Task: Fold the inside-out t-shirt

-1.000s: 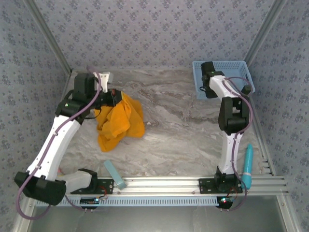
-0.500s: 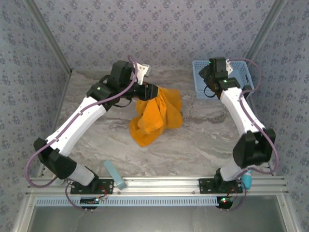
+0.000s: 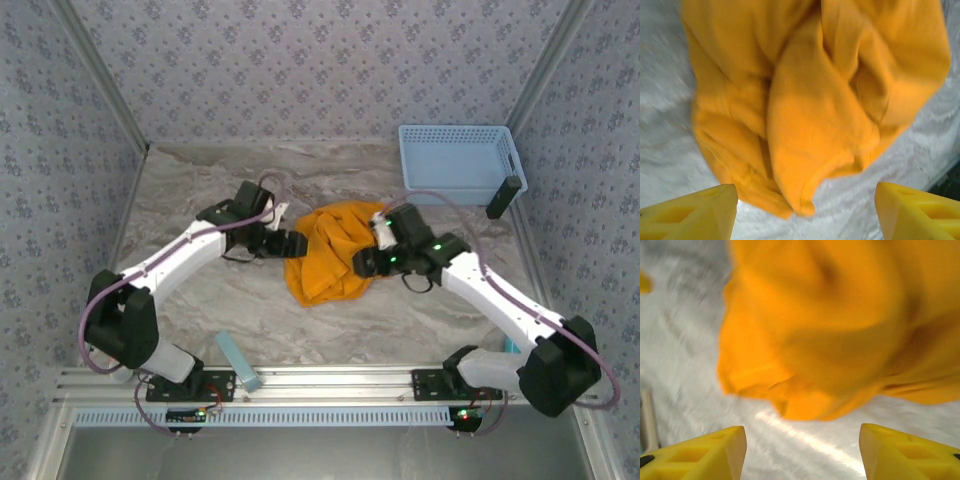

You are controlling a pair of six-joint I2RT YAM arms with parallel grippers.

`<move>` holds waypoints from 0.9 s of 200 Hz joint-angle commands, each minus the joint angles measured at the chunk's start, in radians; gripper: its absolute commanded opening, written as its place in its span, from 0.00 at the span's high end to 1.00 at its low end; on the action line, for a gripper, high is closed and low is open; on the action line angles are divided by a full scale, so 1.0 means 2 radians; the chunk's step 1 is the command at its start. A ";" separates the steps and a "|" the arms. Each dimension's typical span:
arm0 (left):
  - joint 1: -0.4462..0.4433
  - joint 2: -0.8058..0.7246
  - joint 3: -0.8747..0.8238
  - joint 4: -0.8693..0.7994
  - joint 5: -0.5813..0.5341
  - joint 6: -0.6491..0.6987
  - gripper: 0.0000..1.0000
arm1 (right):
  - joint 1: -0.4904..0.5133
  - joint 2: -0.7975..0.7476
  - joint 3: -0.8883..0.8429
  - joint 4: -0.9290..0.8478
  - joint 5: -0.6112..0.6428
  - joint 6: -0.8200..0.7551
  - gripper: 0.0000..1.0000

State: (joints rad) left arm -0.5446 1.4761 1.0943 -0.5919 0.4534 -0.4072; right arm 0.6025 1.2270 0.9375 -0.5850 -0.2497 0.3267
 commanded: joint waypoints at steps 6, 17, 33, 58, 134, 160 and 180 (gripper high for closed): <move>-0.054 -0.019 -0.047 0.067 0.033 -0.036 0.27 | 0.033 0.038 -0.017 0.072 -0.013 0.020 0.37; -0.072 -0.006 -0.057 0.084 0.016 -0.051 0.27 | 0.036 0.055 -0.025 0.104 -0.016 0.038 0.37; -0.089 0.009 -0.065 0.087 -0.026 -0.063 0.27 | 0.041 0.085 -0.022 0.122 0.007 0.053 0.38; -0.092 0.021 -0.081 0.104 -0.064 -0.068 0.28 | 0.041 0.137 -0.019 0.163 0.017 0.077 0.43; -0.085 0.056 -0.042 0.114 -0.061 -0.033 0.94 | 0.029 0.107 -0.024 0.201 0.015 0.093 1.00; -0.054 -0.006 0.039 -0.002 -0.088 0.012 1.00 | 0.018 0.059 -0.025 0.180 0.025 0.074 1.00; -0.029 -0.053 0.120 -0.091 -0.133 0.050 1.00 | 0.006 0.032 -0.018 0.165 0.022 0.044 0.79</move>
State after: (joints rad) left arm -0.6605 1.5314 1.1351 -0.5442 0.2920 -0.4286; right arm 0.6380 1.3621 0.8883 -0.2096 -0.2195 0.4938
